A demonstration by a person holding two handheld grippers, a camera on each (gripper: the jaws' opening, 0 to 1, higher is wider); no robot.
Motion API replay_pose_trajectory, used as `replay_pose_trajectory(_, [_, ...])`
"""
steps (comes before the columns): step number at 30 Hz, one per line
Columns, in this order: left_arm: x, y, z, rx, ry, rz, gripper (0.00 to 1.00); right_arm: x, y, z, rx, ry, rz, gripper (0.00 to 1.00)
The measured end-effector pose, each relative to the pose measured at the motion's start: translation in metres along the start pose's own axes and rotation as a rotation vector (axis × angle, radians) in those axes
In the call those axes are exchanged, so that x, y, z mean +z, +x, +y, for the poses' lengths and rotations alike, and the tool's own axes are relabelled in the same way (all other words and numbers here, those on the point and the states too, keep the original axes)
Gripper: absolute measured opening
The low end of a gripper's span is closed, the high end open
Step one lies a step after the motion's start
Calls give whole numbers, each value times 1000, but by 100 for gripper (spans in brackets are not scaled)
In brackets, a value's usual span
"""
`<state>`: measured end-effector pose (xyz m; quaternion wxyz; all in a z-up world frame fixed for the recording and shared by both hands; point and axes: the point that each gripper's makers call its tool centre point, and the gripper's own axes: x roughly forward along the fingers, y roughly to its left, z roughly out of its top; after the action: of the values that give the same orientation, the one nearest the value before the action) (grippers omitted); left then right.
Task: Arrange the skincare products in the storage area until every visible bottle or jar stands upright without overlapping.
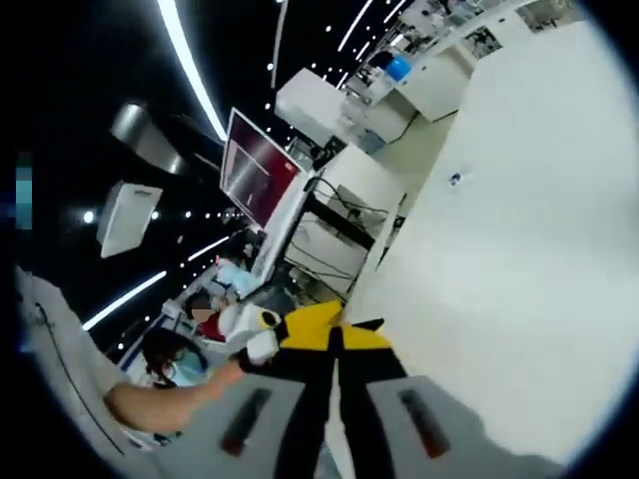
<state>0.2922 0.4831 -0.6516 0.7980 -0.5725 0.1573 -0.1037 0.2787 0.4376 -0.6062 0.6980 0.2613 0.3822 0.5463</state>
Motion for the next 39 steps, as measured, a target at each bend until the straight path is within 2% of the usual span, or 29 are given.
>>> replay_pose_trajectory(3, [-5,-5,-23,-79,-77,7,43,2,-13,13,32,0,-21,1])
replay_pose_trajectory(5, [-11,-7,-33,-106,-102,17,39,-1,-22,23,52,25,-38,1])
replay_pose_trajectory(10, [-26,-17,-64,-199,-123,63,19,-19,-42,41,90,63,-44,1])
replay_pose_trajectory(13, [-32,-23,-79,-234,-131,69,13,-23,-53,52,121,110,-63,1])
replay_pose_trajectory(15, [-34,-27,-89,-263,-129,69,6,-26,-60,56,117,114,-69,2])
replay_pose_trajectory(17, [-36,-29,-98,-287,-102,63,3,-29,-65,60,106,106,-64,2])
replay_pose_trajectory(18, [-40,-32,-108,-299,-40,76,3,-32,-71,63,91,79,-58,2])
replay_pose_trajectory(20, [-43,-35,-118,-311,29,90,3,-31,-78,74,120,20,-81,4])
replay_pose_trajectory(21, [-44,-37,-126,-329,27,98,2,-30,-81,77,118,33,-93,6])
replay_pose_trajectory(22, [-49,-41,-139,-378,29,132,2,-24,-82,81,138,43,-131,14])
replay_pose_trajectory(23, [-52,-41,-142,-379,36,146,2,-18,-84,85,150,60,-167,20])
replay_pose_trajectory(24, [-60,-43,-149,-388,77,190,2,-8,-88,89,165,85,-223,25])
replay_pose_trajectory(26, [-68,-45,-155,-403,89,229,2,3,-95,93,191,118,-278,27])
replay_pose_trajectory(27, [-79,-50,-167,-447,68,286,2,9,-97,92,191,129,-305,27])
replay_pose_trajectory(30, [-98,-57,-181,-511,60,376,2,12,-100,94,198,143,-309,26])
replay_pose_trajectory(31, [-111,-58,-186,-515,106,406,2,13,-100,98,211,148,-301,23])
replay_pose_trajectory(33, [-120,-59,-188,-515,128,430,2,8,-101,103,235,159,-257,5])
replay_pose_trajectory(34, [-122,-55,-180,-449,148,415,2,9,-105,108,252,204,-247,5])
replay_pose_trajectory(35, [-120,-59,-189,-501,90,407,2,10,-108,109,241,158,-250,4])
replay_pose_trajectory(38, [-121,-60,-192,-521,90,408,4,8,-111,115,250,116,-218,4])
replay_pose_trajectory(39, [-121,-61,-193,-525,89,409,8,6,-111,117,243,86,-196,3])
